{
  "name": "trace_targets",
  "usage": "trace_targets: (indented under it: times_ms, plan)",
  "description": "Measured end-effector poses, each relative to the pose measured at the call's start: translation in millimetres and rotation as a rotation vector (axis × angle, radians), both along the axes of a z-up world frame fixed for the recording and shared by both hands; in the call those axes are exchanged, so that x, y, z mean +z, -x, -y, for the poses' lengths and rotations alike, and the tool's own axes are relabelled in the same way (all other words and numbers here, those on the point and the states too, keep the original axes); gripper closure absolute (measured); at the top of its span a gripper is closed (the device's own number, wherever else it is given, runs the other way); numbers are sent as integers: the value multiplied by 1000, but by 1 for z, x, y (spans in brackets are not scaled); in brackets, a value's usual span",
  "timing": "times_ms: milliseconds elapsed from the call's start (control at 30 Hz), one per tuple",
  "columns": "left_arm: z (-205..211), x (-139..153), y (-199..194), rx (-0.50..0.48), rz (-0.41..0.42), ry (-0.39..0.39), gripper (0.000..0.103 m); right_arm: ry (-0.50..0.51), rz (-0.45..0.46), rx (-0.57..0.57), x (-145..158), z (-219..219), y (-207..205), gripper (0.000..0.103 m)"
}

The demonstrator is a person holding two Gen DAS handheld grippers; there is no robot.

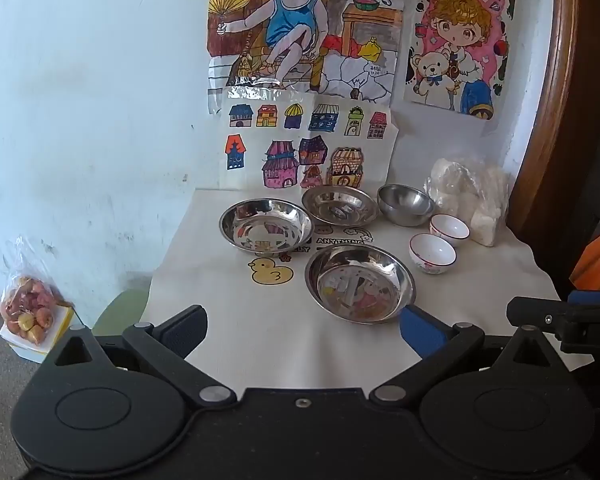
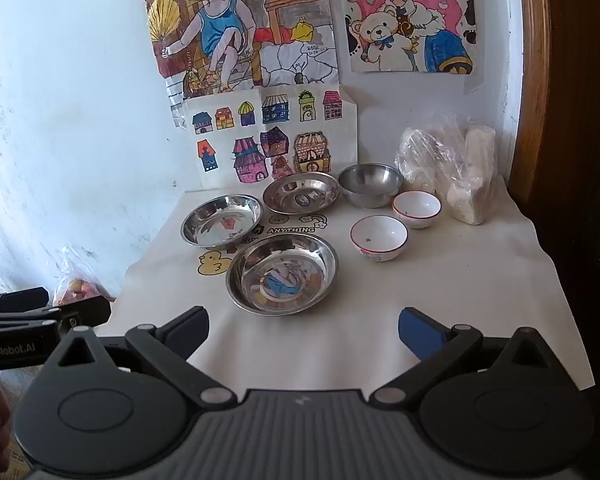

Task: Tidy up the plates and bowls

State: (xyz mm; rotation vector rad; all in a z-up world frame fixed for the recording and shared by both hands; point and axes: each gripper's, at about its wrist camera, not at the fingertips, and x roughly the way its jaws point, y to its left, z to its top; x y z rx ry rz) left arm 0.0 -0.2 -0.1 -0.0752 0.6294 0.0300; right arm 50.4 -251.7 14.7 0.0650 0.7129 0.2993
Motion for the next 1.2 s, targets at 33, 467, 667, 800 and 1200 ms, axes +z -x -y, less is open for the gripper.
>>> trace_targets:
  times_ms: [33, 467, 667, 800, 1200]
  plan:
    - [0, 0, 0, -1, 1, 0, 1, -1, 2, 0, 0, 0, 0, 0]
    - [0, 0, 0, -1, -1, 2, 1, 2, 3, -1, 1, 0, 0, 0]
    - [0, 0, 0, -1, -2, 2, 1, 4, 2, -1, 1, 0, 0, 0]
    - [0, 0, 0, -2, -3, 1, 1, 4, 2, -1, 1, 2, 0, 0]
    - [16, -3, 3, -7, -8, 2, 1, 3, 0, -1, 1, 2, 0, 0]
